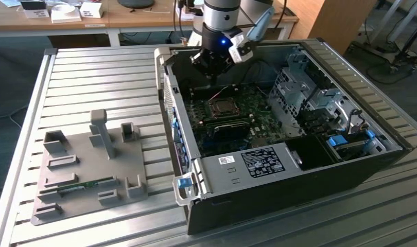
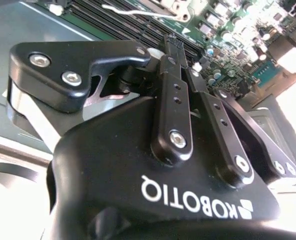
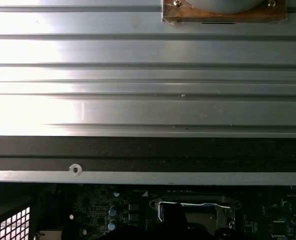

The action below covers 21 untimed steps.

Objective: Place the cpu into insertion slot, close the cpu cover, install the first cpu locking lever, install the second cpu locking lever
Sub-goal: 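Install the first cpu locking lever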

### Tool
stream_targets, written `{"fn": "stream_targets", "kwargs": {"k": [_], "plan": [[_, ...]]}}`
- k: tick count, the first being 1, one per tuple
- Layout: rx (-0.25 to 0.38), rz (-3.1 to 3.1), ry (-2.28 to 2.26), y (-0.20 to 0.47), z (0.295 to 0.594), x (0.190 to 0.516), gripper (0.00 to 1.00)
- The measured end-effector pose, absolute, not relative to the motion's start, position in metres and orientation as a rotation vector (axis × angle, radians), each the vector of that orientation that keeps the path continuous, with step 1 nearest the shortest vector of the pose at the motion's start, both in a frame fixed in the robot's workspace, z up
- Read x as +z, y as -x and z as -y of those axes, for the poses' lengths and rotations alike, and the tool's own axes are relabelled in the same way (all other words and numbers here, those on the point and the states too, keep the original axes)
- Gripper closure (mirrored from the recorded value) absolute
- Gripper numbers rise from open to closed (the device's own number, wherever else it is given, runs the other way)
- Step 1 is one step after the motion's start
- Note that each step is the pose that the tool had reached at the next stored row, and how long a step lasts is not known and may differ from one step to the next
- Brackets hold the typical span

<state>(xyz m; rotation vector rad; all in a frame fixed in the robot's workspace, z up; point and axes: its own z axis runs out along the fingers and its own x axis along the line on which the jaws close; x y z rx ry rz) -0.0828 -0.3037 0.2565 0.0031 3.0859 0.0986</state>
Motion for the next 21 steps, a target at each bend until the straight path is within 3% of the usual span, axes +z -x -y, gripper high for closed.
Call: {"fn": "stream_targets", "kwargs": {"k": [21], "plan": [[0.12, -3.086, -0.005, 0.0764, 0.307, 0.255, 0.89]]}}
